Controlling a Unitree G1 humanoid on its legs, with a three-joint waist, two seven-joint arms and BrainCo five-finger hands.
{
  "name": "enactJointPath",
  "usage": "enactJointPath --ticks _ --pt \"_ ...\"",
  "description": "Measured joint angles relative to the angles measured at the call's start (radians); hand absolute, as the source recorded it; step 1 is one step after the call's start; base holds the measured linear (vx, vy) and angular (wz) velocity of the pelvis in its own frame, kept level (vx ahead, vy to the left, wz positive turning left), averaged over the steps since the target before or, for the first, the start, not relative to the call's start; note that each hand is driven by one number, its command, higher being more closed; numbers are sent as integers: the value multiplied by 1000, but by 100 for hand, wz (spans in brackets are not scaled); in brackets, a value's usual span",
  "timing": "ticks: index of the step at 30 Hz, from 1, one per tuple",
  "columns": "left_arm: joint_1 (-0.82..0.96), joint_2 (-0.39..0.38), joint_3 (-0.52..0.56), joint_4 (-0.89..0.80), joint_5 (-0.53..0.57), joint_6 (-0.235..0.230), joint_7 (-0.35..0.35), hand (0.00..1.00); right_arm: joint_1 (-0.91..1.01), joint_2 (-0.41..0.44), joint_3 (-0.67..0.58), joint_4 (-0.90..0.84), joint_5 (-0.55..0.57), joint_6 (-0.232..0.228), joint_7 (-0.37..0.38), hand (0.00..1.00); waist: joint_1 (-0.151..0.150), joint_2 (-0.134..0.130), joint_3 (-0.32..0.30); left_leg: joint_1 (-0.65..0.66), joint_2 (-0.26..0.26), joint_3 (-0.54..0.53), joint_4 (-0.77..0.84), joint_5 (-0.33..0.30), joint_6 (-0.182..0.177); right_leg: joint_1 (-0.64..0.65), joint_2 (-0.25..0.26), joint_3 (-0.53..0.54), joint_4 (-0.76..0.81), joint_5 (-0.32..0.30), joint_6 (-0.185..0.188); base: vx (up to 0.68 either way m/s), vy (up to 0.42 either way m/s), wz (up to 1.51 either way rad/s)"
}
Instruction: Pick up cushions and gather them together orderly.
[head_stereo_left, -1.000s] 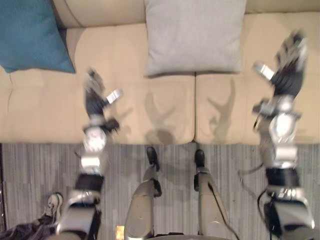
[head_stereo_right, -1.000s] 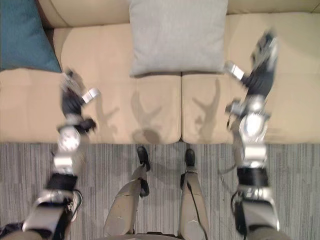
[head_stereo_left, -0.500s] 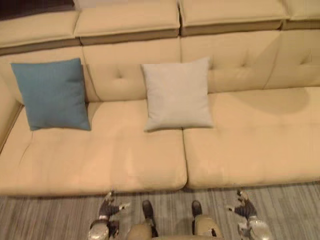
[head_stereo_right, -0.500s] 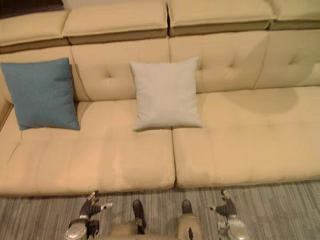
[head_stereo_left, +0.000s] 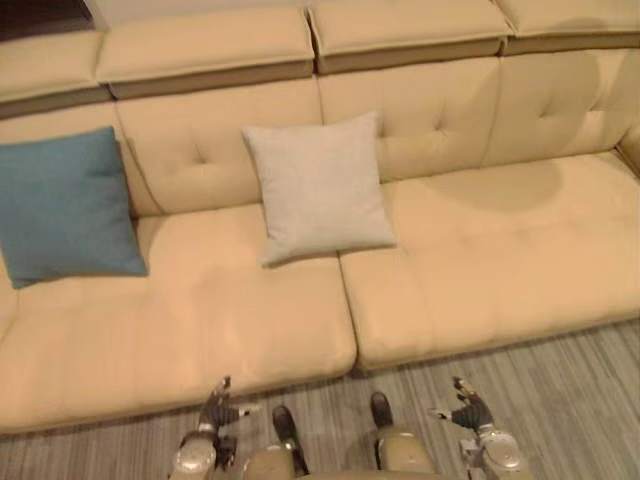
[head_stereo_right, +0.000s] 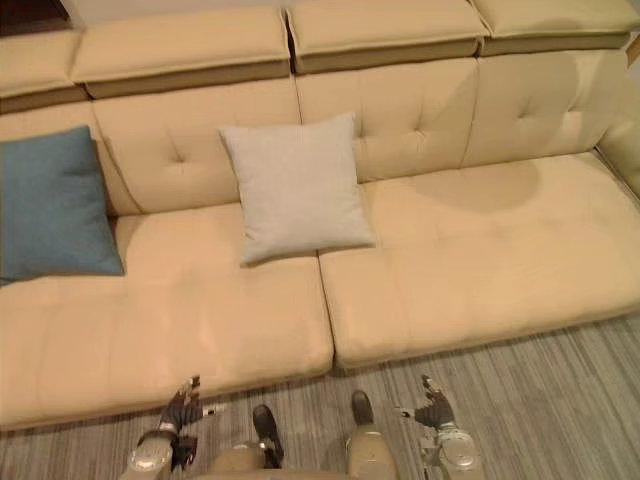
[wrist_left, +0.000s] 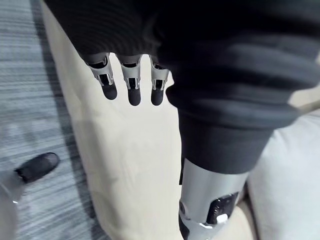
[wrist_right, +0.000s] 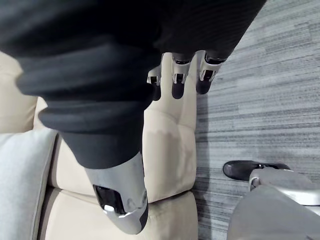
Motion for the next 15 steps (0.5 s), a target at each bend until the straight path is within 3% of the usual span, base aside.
enactJointPath --ticks 1,2,3,4,5,6,7,8,9,11,13,14,15 --pt "0 -1 -9 -38 0 -3 0 0 29 5 27 -23 18 0 0 0 -5 -8 4 3 -1 -29 29 -4 0 -33 -17 -32 299 -83 -7 -53 -128 62" --pt "1 -4 -17 -55 0 -2 0 0 38 5 54 -29 21 -1 0 0 -4 -26 -4 1 -8 -48 50 -4 0 -25 -34 -29 453 -108 18 -69 -169 65" --pt "4 -4 -22 -64 0 -2 1 0 44 4 71 -30 21 -1 0 0 -1 -36 -11 -9 -10 -51 66 -3 -2 -14 -45 -27 500 -108 24 -91 -196 46" --pt "3 -4 -22 -70 0 -1 2 0 34 3 84 -33 22 -3 0 0 11 -57 -16 -33 -14 -61 99 2 -9 10 -60 -26 474 -119 51 -178 -239 5" --pt "-8 -30 -22 -69 0 9 3 0 10 -12 81 -37 23 -2 0 0 32 -31 -17 -58 11 -69 100 17 -26 21 -34 -48 401 -148 70 -201 -232 -23" --pt "-4 -53 -26 -70 -1 12 2 0 3 -20 74 -49 24 -2 -1 0 53 0 -21 -76 37 -73 87 26 -29 32 -11 -63 329 -158 66 -253 -260 -52" --pt "3 -66 -31 -79 -1 10 3 0 -9 -30 67 -62 29 -6 -3 0 67 24 -23 -95 54 -69 75 61 -40 51 1 -83 266 -211 49 -233 -254 -29" --pt "-2 -65 -33 -77 -1 12 4 0 -16 -28 67 -70 34 -9 -5 0 62 12 -13 -120 54 -69 76 79 -55 53 -8 -94 229 -276 10 -301 -331 -1" --pt "-9 -66 -35 -77 -1 13 5 0 -24 -31 67 -67 34 -7 -6 0 54 23 -10 -147 60 -82 72 105 -59 54 6 -113 194 -302 -26 -282 -299 21" --pt "-4 -66 -35 -77 -3 13 5 0 -27 -37 64 -68 47 -6 -8 0 42 56 -6 -150 88 -109 10 132 -78 56 32 -156 153 -293 -55 -242 -148 29" --pt "-6 -65 -34 -78 -3 13 5 0 -3 -23 24 -65 62 -3 -22 0 31 30 7 -141 69 -107 83 98 -71 60 -2 -207 144 -273 -87 -328 -80 55" --pt "-2 -64 -33 -80 -3 12 5 0 7 -18 0 -64 63 1 -25 0 24 11 8 -142 43 -112 205 18 -57 59 -26 -221 136 -258 -89 -323 -85 44" --pt "9 -64 -32 -81 -3 12 5 0 10 -21 -11 -64 63 2 -25 0 20 11 8 -142 34 -126 291 -56 -54 57 -31 -222 113 -235 -85 -231 -36 26"
